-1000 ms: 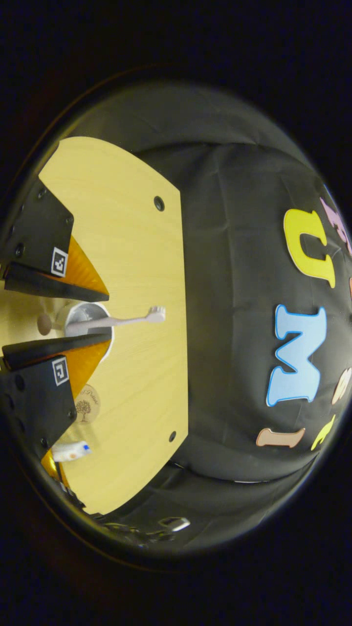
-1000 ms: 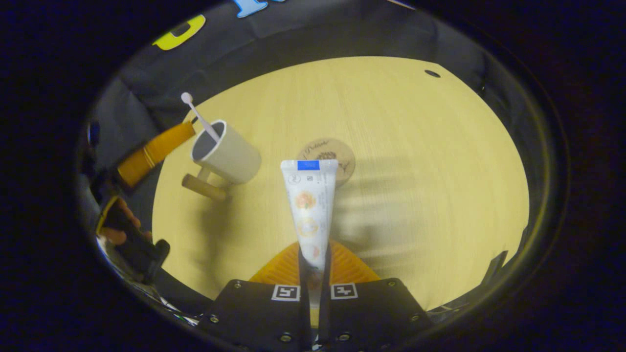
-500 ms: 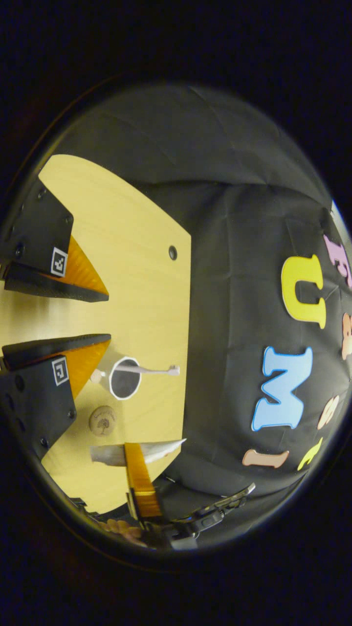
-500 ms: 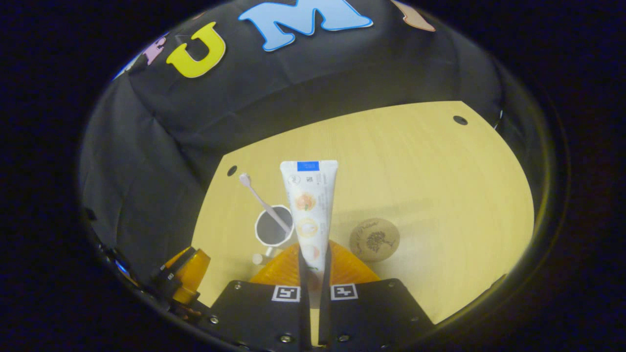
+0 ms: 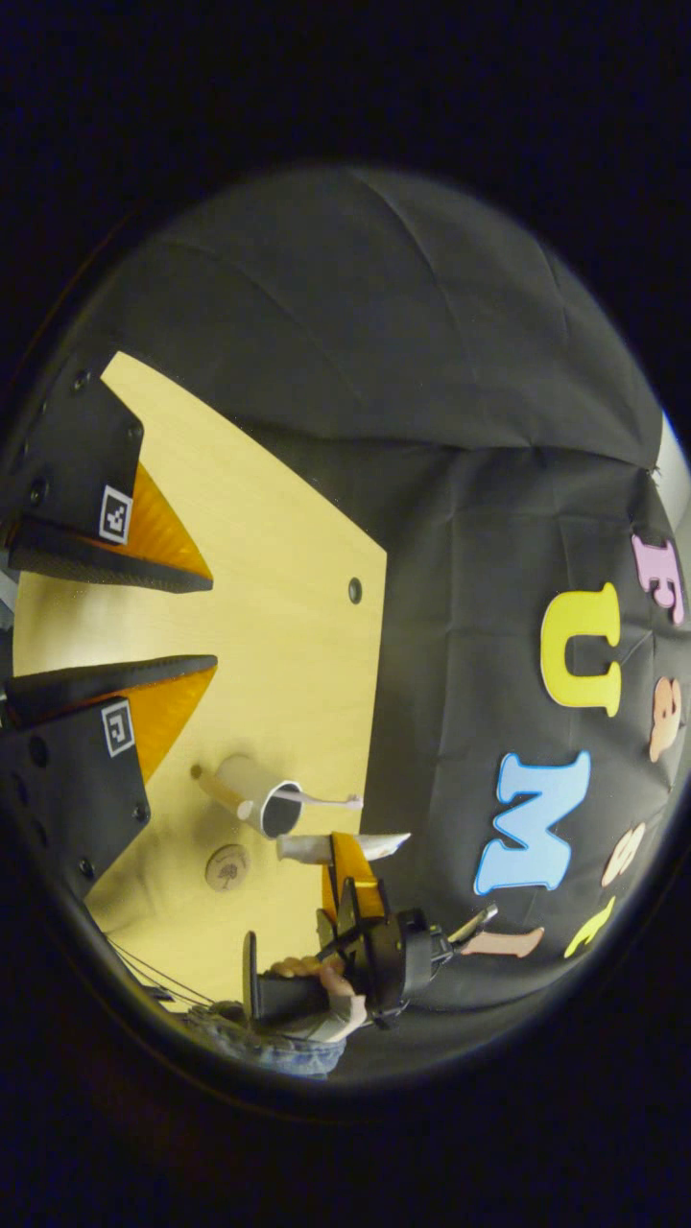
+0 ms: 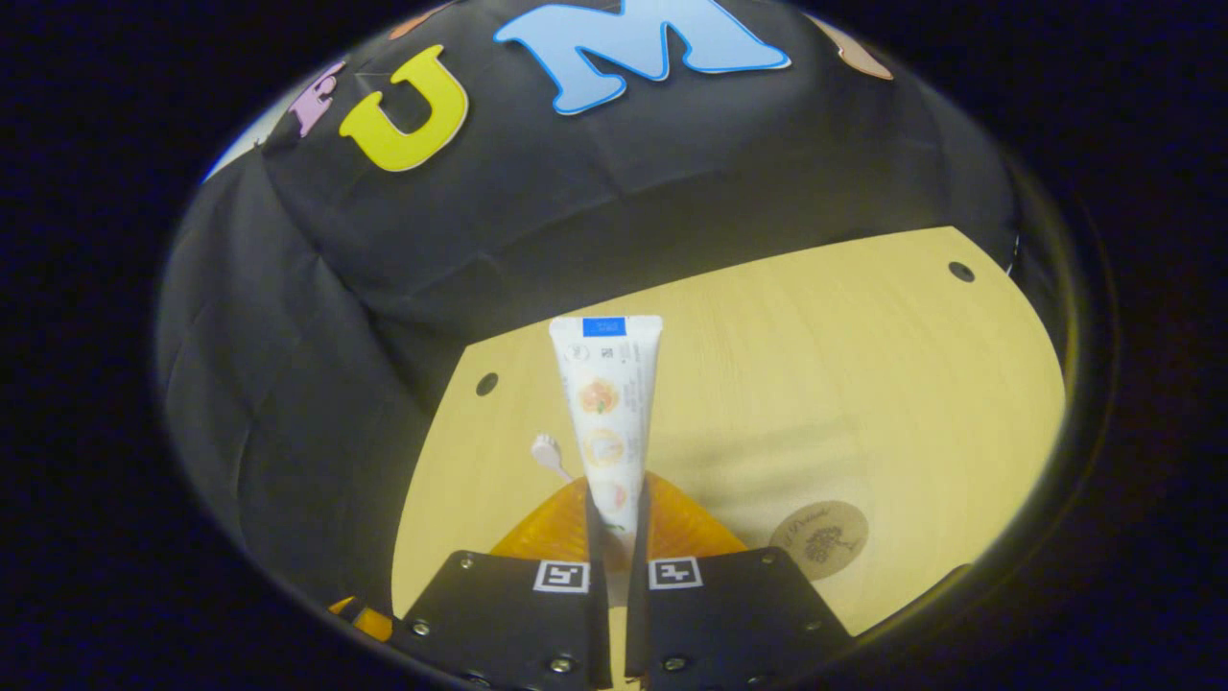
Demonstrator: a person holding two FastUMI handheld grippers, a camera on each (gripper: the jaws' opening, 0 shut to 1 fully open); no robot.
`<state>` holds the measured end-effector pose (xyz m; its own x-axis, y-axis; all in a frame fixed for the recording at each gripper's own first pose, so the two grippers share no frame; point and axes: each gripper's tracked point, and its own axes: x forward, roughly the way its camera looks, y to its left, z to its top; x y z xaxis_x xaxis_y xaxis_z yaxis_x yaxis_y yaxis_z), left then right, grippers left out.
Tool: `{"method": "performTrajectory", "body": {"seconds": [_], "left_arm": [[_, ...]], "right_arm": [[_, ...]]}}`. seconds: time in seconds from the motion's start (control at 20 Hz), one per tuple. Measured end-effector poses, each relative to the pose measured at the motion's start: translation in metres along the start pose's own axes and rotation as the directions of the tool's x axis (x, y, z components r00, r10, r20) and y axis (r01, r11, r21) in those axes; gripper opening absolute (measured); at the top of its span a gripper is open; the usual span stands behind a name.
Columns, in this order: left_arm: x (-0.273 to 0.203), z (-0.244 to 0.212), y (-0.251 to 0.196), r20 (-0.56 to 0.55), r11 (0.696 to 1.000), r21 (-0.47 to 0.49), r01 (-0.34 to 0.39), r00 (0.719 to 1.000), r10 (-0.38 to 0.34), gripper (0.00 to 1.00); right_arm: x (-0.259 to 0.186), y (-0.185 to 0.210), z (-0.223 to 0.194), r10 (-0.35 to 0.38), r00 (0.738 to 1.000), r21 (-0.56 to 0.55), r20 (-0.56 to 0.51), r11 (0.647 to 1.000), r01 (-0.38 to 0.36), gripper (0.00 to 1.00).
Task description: Put the toothbrush and toothpaste on the desktop into the cup, then pick up the cup and place it on the coaster on the desktop.
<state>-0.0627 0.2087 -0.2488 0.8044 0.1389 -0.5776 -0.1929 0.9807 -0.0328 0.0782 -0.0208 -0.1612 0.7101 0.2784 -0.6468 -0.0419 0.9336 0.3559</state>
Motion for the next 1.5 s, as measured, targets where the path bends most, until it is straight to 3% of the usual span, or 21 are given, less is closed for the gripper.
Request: {"method": "performTrajectory", "body": {"seconds": [0.1, 0.2, 0.25, 0.3, 0.4, 0.5, 0.65, 0.9, 0.95, 1.0, 1.05, 1.1, 1.2, 1.25, 1.3, 1.35, 1.45, 1.5], "left_arm": [[-0.007, -0.003, 0.006, -0.002, 1.000, -0.004, -0.013, 1.000, 0.013, 0.51], [-0.013, -0.006, 0.009, -0.003, 1.000, -0.002, -0.022, 1.000, 0.022, 0.51], [-0.016, -0.008, 0.011, -0.006, 1.000, 0.000, -0.027, 1.000, 0.027, 0.45], [-0.018, -0.009, 0.013, -0.009, 1.000, 0.000, -0.030, 1.000, 0.030, 0.51], [-0.022, -0.012, 0.016, -0.014, 0.999, 0.003, -0.039, 0.999, 0.039, 0.51], [-0.026, -0.013, 0.020, -0.016, 0.999, 0.007, -0.047, 0.999, 0.048, 0.45], [-0.031, -0.015, 0.025, -0.018, 0.998, 0.006, -0.063, 0.998, 0.063, 0.45], [-0.026, -0.012, 0.016, -0.021, 0.998, 0.004, -0.056, 0.998, 0.056, 0.45], [-0.026, -0.011, 0.012, -0.019, 0.999, 0.008, -0.049, 0.999, 0.049, 0.45], [-0.023, -0.008, 0.006, -0.018, 0.999, 0.012, -0.040, 0.999, 0.040, 0.45], [-0.020, -0.006, 0.000, -0.019, 0.999, 0.015, -0.030, 0.999, 0.031, 0.45], [-0.016, -0.007, -0.007, -0.018, 1.000, 0.019, -0.020, 1.000, 0.020, 0.45], [-0.015, -0.005, -0.022, -0.016, 1.000, 0.030, 0.003, 1.000, -0.003, 0.45], [-0.015, -0.003, -0.030, -0.016, 0.999, 0.034, 0.016, 1.000, -0.016, 0.45], [-0.012, -0.002, -0.037, -0.017, 0.999, 0.037, 0.031, 0.999, -0.031, 0.39], [-0.011, 0.000, -0.043, -0.020, 0.998, 0.038, 0.046, 0.999, -0.045, 0.39], [-0.002, 0.004, -0.058, -0.024, 0.996, 0.043, 0.079, 0.997, -0.078, 0.53], [0.002, 0.006, -0.066, -0.023, 0.994, 0.049, 0.096, 0.995, -0.095, 0.52]], "right_arm": [[0.002, -0.002, -0.002, -0.013, 0.999, -0.037, 0.036, 0.999, 0.014, 0.08], [0.002, -0.001, -0.001, -0.020, 0.998, -0.080, 0.064, 0.996, 0.025, 0.08], [0.002, -0.001, 0.000, -0.018, 0.997, -0.088, 0.076, 0.996, 0.025, 0.08], [0.003, -0.001, 0.000, -0.012, 0.996, -0.092, 0.087, 0.996, 0.020, 0.08], [0.007, -0.005, -0.003, -0.015, 0.995, -0.097, 0.094, 0.995, 0.024, 0.08], [0.013, -0.006, -0.005, -0.021, 0.993, -0.114, 0.114, 0.993, 0.034, 0.08], [0.017, -0.007, -0.006, -0.017, 0.988, -0.151, 0.155, 0.988, 0.040, 0.08], [0.007, -0.002, -0.027, 0.009, 0.989, -0.203, 0.145, 0.979, 0.021, 0.18], [0.003, -0.003, -0.031, 0.012, 0.991, -0.208, 0.135, 0.978, 0.017, 0.25], [0.001, -0.002, -0.033, 0.018, 0.991, -0.215, 0.131, 0.976, 0.010, 0.24], [-0.001, -0.001, -0.034, 0.024, 0.991, -0.218, 0.130, 0.976, 0.005, 0.35], [-0.005, -0.001, -0.034, 0.027, 0.991, -0.216, 0.131, 0.976, 0.002, 0.38], [-0.014, 0.003, -0.034, 0.051, 0.989, -0.210, 0.139, 0.978, -0.020, 0.38], [-0.021, 0.006, -0.032, 0.062, 0.988, -0.205, 0.141, 0.978, -0.032, 0.49], [-0.028, 0.006, -0.029, 0.067, 0.987, -0.200, 0.146, 0.979, -0.037, 0.59], [-0.035, 0.004, -0.026, 0.070, 0.985, -0.193, 0.158, 0.981, -0.039, 0.60], [-0.053, 0.001, -0.015, 0.076, 0.979, -0.176, 0.188, 0.983, -0.043, 0.60], [-0.062, -0.002, -0.009, 0.078, 0.977, -0.166, 0.201, 0.985, -0.045, 0.60]]}}
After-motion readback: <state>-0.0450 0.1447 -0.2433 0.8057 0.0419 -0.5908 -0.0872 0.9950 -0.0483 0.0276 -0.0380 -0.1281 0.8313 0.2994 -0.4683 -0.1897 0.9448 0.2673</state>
